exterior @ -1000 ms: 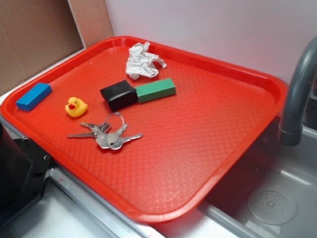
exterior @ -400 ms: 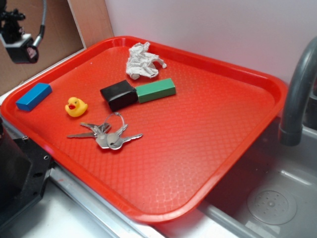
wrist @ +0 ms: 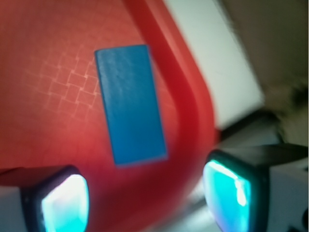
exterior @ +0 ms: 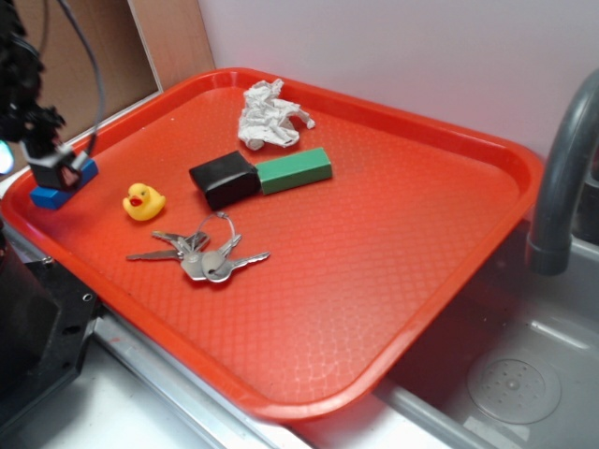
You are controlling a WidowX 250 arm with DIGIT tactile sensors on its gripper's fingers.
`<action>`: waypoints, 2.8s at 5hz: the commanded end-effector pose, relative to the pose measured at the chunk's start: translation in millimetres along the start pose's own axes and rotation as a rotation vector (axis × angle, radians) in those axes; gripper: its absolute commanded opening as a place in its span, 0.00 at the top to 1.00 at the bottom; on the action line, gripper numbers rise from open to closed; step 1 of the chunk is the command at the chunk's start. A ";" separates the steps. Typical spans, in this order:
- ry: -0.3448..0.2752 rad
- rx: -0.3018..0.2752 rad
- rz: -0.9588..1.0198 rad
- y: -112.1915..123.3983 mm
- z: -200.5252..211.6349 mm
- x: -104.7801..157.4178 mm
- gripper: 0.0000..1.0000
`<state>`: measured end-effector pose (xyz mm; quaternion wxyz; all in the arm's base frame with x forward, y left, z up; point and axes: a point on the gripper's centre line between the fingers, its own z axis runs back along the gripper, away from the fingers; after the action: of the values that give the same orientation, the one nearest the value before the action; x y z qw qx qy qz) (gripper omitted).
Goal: Grab the blue block.
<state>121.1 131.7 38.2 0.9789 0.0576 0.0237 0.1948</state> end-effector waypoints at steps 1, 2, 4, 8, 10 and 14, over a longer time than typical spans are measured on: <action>-0.061 0.018 -0.123 -27.1 -0.2 22.0 0.00; -0.020 0.030 -0.151 -30.7 -15.3 20.4 0.00; -0.071 0.056 -0.084 3.4 14.2 9.2 0.00; -0.087 0.015 -0.172 16.4 -6.4 29.5 0.00; -0.058 -0.058 -0.173 -40.5 -11.4 24.8 0.00; -0.013 -0.162 -0.100 -58.0 -23.3 6.9 1.00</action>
<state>158.8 88.2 13.2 0.9890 -0.0133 -0.0108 0.1470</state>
